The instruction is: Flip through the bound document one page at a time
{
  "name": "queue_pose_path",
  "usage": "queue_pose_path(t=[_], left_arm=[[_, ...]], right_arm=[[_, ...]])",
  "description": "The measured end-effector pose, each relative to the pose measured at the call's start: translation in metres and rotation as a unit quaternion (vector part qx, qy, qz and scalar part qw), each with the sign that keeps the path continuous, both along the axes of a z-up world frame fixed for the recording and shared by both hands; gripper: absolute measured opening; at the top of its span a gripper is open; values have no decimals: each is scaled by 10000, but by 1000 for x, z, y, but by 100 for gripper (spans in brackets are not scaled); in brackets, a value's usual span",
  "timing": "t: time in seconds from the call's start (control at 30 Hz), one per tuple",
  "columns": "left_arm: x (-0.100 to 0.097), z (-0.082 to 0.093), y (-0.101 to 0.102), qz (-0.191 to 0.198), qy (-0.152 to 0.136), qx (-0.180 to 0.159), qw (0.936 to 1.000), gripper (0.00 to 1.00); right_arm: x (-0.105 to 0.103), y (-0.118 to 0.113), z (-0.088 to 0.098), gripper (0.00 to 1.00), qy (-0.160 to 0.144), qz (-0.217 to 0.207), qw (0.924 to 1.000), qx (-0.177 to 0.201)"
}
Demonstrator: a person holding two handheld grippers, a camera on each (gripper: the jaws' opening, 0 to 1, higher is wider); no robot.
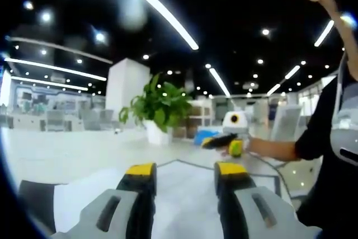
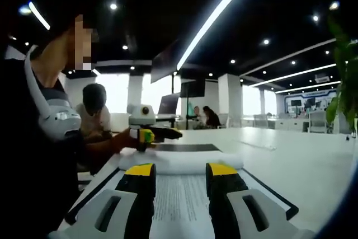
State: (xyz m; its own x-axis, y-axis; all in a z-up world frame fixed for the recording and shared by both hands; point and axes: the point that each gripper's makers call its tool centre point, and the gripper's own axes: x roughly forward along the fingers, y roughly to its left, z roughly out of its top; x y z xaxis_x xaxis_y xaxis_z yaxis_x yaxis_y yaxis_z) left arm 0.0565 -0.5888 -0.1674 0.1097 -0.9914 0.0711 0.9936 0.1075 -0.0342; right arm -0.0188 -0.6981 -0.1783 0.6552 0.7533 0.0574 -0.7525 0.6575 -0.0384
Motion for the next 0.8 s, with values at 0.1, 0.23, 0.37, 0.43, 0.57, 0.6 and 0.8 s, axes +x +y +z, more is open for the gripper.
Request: queue_pose_path(t=[0.1,0.23,0.37,0.43,0.57,0.6,0.8], left_arm=[[0,-1,0,9,0,24,10000,42],[1,-2,1,22,30,6,10000,42],[1,-3,1,39,32,27,10000,42],[0,-3,2,41,17,34,10000,42],[0,-1,3,27,72,-30,10000,42],[0,0,3,24,98,-50,9999,42],[0,-1,3,55,71,-28,10000,42]], right_arm=[[0,1,-1,38,11,5,10000,-16],[0,3,-2,38,12,-8,10000,-29],[3,-2,-1,38,10,-131,9999,35],[3,-3,0,38,11,-157,9999,43],[4,-4,-1,38,36,-162,9998,53],[4,-4,-2,38,46,-162,9998,55],[4,-6,1,38,30,-198,9997,103]])
